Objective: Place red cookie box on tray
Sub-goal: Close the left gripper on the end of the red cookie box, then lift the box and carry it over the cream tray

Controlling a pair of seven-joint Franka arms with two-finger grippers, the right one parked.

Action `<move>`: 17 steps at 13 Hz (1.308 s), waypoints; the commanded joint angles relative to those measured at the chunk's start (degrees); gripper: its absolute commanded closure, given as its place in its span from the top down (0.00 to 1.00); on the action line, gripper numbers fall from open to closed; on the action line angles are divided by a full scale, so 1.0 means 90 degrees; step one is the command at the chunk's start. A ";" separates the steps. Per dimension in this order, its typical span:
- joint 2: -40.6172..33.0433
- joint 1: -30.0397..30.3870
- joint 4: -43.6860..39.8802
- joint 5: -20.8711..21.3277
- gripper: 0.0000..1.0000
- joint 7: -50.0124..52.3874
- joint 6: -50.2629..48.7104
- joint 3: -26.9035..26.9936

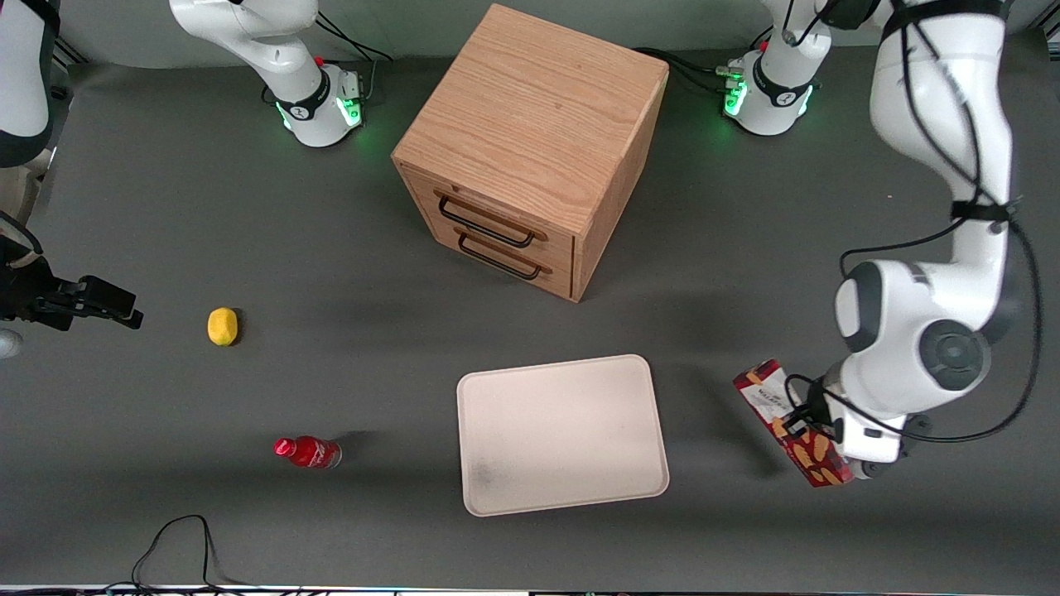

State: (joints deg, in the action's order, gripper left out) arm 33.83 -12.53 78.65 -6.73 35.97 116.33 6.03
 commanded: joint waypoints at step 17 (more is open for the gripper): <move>0.1514 -0.1489 -0.0789 0.0874 0.00 -0.0933 0.1527 -0.0748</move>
State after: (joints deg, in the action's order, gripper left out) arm 46.83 -24.64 70.31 -1.14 23.44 128.05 -1.15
